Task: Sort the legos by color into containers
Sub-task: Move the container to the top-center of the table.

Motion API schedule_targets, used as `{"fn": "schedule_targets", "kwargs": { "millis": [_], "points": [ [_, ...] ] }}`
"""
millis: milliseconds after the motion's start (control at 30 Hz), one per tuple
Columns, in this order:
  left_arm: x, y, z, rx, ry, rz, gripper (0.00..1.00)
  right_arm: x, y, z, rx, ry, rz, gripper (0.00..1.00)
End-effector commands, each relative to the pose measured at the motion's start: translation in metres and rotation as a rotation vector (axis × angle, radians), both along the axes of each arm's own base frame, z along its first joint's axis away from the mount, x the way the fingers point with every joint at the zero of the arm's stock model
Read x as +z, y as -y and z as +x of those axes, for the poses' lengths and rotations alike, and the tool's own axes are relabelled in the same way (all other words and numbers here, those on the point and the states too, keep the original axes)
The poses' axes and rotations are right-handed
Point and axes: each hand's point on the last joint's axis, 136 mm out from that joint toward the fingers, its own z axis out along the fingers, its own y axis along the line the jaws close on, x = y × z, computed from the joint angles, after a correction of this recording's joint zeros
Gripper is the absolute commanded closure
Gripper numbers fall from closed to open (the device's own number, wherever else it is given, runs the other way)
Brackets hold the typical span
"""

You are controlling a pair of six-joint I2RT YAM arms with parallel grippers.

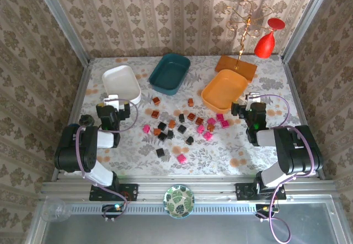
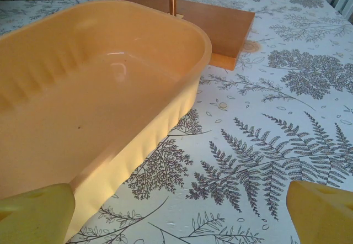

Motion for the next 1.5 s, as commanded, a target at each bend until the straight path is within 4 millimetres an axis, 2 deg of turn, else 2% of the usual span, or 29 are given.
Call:
{"fn": "schedule_targets", "kwargs": {
  "millis": [0,500,633,900,967,1033,1100,1133,1200,1267,1300,1400,1467],
  "points": [
    [0.002,-0.001,-0.001,0.001,0.012,0.025,0.00,0.012,-0.002,0.006,0.008,0.038,0.009,0.00],
    [0.003,-0.001,0.000,0.003,0.013,0.024,0.00,0.011,-0.002,0.006,0.009,0.036,0.011,0.00],
    [0.001,-0.009,0.001,0.013,0.000,-0.019,0.00,0.011,-0.002,0.006,0.009,0.035,0.012,0.00],
    [0.002,-0.011,-0.001,0.024,0.011,-0.026,0.00,0.014,0.000,0.005,-0.005,0.048,0.008,0.00],
    [0.005,-0.016,-0.005,0.049,0.032,-0.035,0.00,0.024,0.003,0.001,-0.026,0.067,0.008,0.00],
    [0.017,-0.021,-0.011,0.069,0.043,-0.042,0.00,0.048,0.014,-0.009,-0.092,0.092,0.010,0.00],
    [0.040,-0.028,-0.019,0.117,0.045,-0.037,0.00,0.075,0.038,-0.029,-0.254,0.134,0.066,0.00],
    [0.058,-0.036,-0.025,0.180,0.058,-0.079,0.00,0.085,0.053,-0.044,-0.357,0.154,0.167,0.00],
    [0.079,-0.045,-0.040,0.249,0.047,-0.251,0.00,0.101,0.066,-0.068,-0.440,0.189,0.284,0.00],
    [0.099,-0.027,-0.045,0.139,0.064,-0.377,0.00,0.110,0.074,-0.091,-0.518,0.229,0.368,0.00],
    [0.109,-0.012,-0.048,0.061,0.080,-0.444,0.00,0.117,0.064,-0.092,-0.464,0.261,0.427,0.00],
    [0.132,0.039,-0.051,-0.179,0.085,-0.633,0.00,0.117,0.019,-0.079,-0.289,0.213,0.549,0.03],
    [0.138,0.067,-0.050,-0.264,0.049,-0.675,0.00,0.114,-0.017,-0.067,-0.200,0.099,0.456,0.02]
  ]
}}
